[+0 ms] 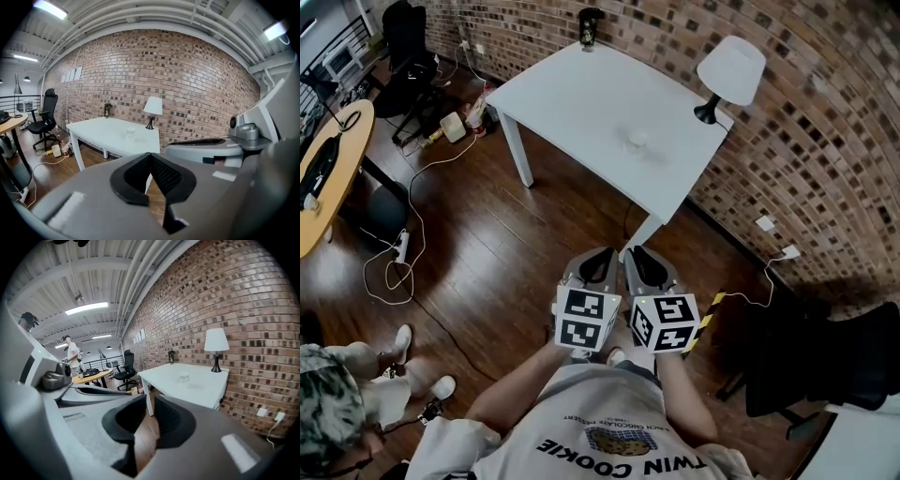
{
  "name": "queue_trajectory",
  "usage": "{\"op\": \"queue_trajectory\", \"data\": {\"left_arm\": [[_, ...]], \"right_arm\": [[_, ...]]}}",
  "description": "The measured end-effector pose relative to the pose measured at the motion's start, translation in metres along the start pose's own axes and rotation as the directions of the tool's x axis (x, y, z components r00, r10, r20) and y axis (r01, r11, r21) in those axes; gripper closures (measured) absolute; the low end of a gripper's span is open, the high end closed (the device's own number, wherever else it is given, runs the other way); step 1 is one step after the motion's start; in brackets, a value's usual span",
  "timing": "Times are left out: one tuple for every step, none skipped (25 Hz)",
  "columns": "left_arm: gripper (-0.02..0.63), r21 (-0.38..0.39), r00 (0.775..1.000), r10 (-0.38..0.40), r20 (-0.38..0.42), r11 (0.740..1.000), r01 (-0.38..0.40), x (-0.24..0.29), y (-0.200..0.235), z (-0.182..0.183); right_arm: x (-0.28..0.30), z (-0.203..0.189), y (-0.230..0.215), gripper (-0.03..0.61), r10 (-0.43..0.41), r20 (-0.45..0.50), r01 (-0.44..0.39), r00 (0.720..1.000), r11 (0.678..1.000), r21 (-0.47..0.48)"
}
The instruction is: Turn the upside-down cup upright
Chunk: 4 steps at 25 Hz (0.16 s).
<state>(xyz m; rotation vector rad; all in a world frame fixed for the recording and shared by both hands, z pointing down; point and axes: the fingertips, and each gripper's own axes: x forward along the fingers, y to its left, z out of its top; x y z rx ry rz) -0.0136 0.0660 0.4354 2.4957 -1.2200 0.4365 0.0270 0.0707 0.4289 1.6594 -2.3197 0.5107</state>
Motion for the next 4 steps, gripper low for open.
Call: {"op": "queue_trajectory", "data": {"left_arm": [[0.609, 0.002, 1.0, 0.0, -0.001, 1.0, 0.0, -0.001, -0.004, 0.0], [0.609, 0.003, 1.0, 0.001, -0.002, 1.0, -0.001, -0.002, -0.008, 0.001], [0.609, 0.004, 1.0, 0.003, -0.003, 1.0, -0.003, -0.003, -0.012, 0.001], [0.609, 0.005, 1.0, 0.004, -0.004, 1.0, -0.004, -0.003, -0.016, 0.001]], "right_arm": [[-0.003, 0.0, 0.0, 0.523, 0.003, 0.0, -0.003, 1.0, 1.0, 0.0], [-0.006, 0.0, -0.001, 0.524, 0.007, -0.001, -0.007, 1.0, 1.0, -0.002], [-0.009, -0.001, -0.001, 0.525, 0.011, -0.003, -0.011, 1.0, 1.0, -0.004], [-0.013, -0.001, -0.001, 0.526, 0.015, -0.005, -0.015, 1.0, 1.0, -0.007]]}}
